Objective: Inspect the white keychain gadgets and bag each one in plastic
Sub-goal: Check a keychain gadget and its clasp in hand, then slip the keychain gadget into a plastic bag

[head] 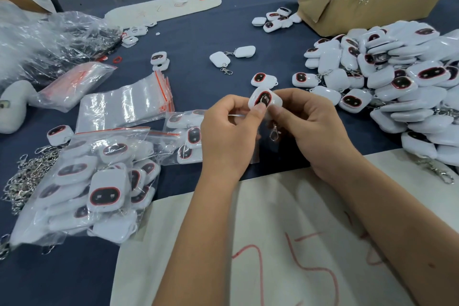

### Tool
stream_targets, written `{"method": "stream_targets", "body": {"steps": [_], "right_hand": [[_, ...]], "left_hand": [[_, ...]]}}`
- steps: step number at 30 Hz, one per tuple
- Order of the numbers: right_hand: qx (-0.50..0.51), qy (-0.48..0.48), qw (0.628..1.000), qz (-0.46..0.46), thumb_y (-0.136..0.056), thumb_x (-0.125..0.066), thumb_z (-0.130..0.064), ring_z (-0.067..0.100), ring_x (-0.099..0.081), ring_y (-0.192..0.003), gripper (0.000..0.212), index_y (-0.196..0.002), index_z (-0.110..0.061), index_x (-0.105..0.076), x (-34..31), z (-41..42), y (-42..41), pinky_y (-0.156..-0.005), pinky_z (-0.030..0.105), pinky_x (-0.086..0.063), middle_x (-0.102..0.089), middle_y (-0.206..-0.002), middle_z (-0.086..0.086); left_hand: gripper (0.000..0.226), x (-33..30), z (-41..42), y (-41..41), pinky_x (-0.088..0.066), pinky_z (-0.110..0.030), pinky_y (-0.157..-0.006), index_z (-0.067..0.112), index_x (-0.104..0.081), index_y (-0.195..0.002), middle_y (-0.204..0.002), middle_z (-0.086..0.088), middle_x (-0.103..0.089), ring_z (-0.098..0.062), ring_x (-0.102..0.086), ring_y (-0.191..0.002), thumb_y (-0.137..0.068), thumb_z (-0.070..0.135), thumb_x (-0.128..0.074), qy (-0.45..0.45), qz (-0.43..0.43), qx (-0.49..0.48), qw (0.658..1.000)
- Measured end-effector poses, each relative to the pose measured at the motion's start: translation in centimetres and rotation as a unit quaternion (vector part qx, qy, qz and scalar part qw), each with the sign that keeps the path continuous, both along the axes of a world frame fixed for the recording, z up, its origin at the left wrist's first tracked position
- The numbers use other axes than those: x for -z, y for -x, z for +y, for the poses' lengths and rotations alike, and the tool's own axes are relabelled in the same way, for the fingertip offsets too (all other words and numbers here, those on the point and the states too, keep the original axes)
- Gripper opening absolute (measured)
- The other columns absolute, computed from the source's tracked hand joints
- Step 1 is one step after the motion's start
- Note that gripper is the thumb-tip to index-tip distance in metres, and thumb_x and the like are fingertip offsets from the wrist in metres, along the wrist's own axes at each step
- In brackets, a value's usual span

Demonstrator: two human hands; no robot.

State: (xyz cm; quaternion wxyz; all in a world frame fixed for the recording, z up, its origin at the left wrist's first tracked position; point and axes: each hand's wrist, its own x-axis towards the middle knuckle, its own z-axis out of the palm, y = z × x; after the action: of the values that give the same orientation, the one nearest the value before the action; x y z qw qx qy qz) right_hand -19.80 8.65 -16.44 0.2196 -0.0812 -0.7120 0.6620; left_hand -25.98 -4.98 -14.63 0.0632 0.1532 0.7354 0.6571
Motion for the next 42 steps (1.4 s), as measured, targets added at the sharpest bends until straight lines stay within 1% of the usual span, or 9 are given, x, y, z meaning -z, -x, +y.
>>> {"method": "stream_targets", "body": {"steps": [3, 6, 10, 14, 26, 31, 35, 38, 42], "right_hand": [[0.035, 0.061, 0.998, 0.000, -0.099, -0.067, -0.016, 0.018, -0.067, -0.082, 0.015, -0.111, -0.017, -0.076, 0.13, 0.40, 0.12, -0.069, 0.028, -0.056, -0.076, -0.095, 0.013], [0.030, 0.065, 0.997, -0.005, -0.099, -0.067, -0.016, 0.017, -0.066, -0.084, 0.013, -0.108, -0.014, -0.076, 0.14, 0.44, 0.13, -0.069, 0.026, -0.055, -0.077, -0.095, 0.007], [0.015, 0.039, 0.999, -0.007, -0.100, -0.067, -0.012, 0.018, -0.065, -0.079, 0.010, -0.104, -0.017, -0.075, -0.03, 0.20, 0.03, -0.067, 0.025, -0.056, -0.077, -0.091, 0.005], [0.021, 0.018, 1.000, -0.013, -0.101, -0.066, -0.011, 0.021, -0.067, -0.079, 0.011, -0.103, -0.018, -0.075, -0.13, 0.12, -0.05, -0.072, 0.032, -0.058, -0.078, -0.094, 0.010], [0.025, 0.002, 1.000, -0.009, -0.100, -0.068, -0.011, 0.019, -0.066, -0.072, 0.012, -0.102, -0.020, -0.075, -0.09, 0.17, -0.06, -0.067, 0.028, -0.057, -0.077, -0.088, 0.007], [-0.003, -0.026, 1.000, -0.008, -0.099, -0.069, -0.008, 0.014, -0.066, -0.069, 0.012, -0.102, -0.018, -0.074, -0.11, 0.00, -0.11, -0.062, 0.023, -0.054, -0.078, -0.085, 0.003], [-0.020, -0.037, 0.999, -0.007, -0.099, -0.069, -0.007, 0.015, -0.063, -0.066, 0.011, -0.103, -0.015, -0.074, -0.14, -0.11, -0.18, -0.059, 0.025, -0.054, -0.076, -0.081, 0.004], [-0.020, -0.033, 0.999, -0.006, -0.099, -0.068, -0.005, 0.014, -0.062, -0.065, 0.011, -0.104, -0.013, -0.074, -0.16, -0.20, -0.15, -0.058, 0.024, -0.053, -0.076, -0.083, 0.009], [-0.013, -0.013, 1.000, -0.007, -0.098, -0.070, -0.005, 0.013, -0.064, -0.067, 0.010, -0.103, -0.013, -0.074, -0.26, -0.17, -0.18, -0.059, 0.023, -0.053, -0.077, -0.084, 0.005]], "left_hand": [[0.015, 0.10, 0.18, -0.19, -0.062, -0.036, -0.065, 0.005, -0.072, -0.089, -0.082, -0.010, -0.072, -0.013, -0.065, -0.068, -0.095, 0.019, -0.073, 0.013, -0.010, 0.015, 1.000], [0.009, -0.02, 0.20, -0.26, -0.061, -0.031, -0.063, 0.005, -0.073, -0.092, -0.084, -0.011, -0.074, -0.012, -0.067, -0.068, -0.094, 0.013, -0.073, 0.000, -0.030, 0.011, 0.999], [0.004, 0.07, 0.01, -0.02, -0.062, -0.030, -0.063, 0.005, -0.074, -0.089, -0.079, -0.011, -0.076, -0.015, -0.072, -0.062, -0.093, 0.006, -0.072, -0.004, -0.048, 0.001, 0.999], [0.005, 0.03, 0.03, -0.09, -0.060, -0.026, -0.061, 0.005, -0.074, -0.091, -0.080, -0.011, -0.076, -0.016, -0.072, -0.062, -0.094, 0.007, -0.071, 0.001, -0.056, 0.001, 0.998], [0.004, -0.06, 0.09, -0.29, -0.060, -0.027, -0.062, 0.006, -0.075, -0.092, -0.080, -0.006, -0.076, -0.015, -0.073, -0.066, -0.093, 0.010, -0.073, -0.020, -0.056, -0.008, 0.998], [0.009, -0.27, 0.09, -0.31, -0.059, -0.028, -0.058, 0.008, -0.074, -0.092, -0.084, -0.007, -0.077, -0.026, -0.076, -0.070, -0.096, 0.014, -0.069, -0.030, -0.056, -0.011, 0.998], [0.014, -0.14, 0.02, -0.15, -0.061, -0.031, -0.060, 0.009, -0.074, -0.081, -0.075, -0.004, -0.076, -0.021, -0.075, -0.066, -0.094, 0.007, -0.070, -0.028, -0.053, -0.031, 0.998], [0.012, -0.01, 0.16, -0.24, -0.062, -0.032, -0.061, 0.008, -0.075, -0.083, -0.076, -0.004, -0.077, -0.020, -0.076, -0.065, -0.094, 0.008, -0.070, -0.028, -0.046, -0.041, 0.998], [0.010, -0.20, 0.18, -0.39, -0.060, -0.027, -0.059, 0.008, -0.076, -0.088, -0.077, -0.002, -0.077, -0.020, -0.076, -0.067, -0.095, 0.012, -0.071, -0.030, -0.037, -0.037, 0.998]]}}
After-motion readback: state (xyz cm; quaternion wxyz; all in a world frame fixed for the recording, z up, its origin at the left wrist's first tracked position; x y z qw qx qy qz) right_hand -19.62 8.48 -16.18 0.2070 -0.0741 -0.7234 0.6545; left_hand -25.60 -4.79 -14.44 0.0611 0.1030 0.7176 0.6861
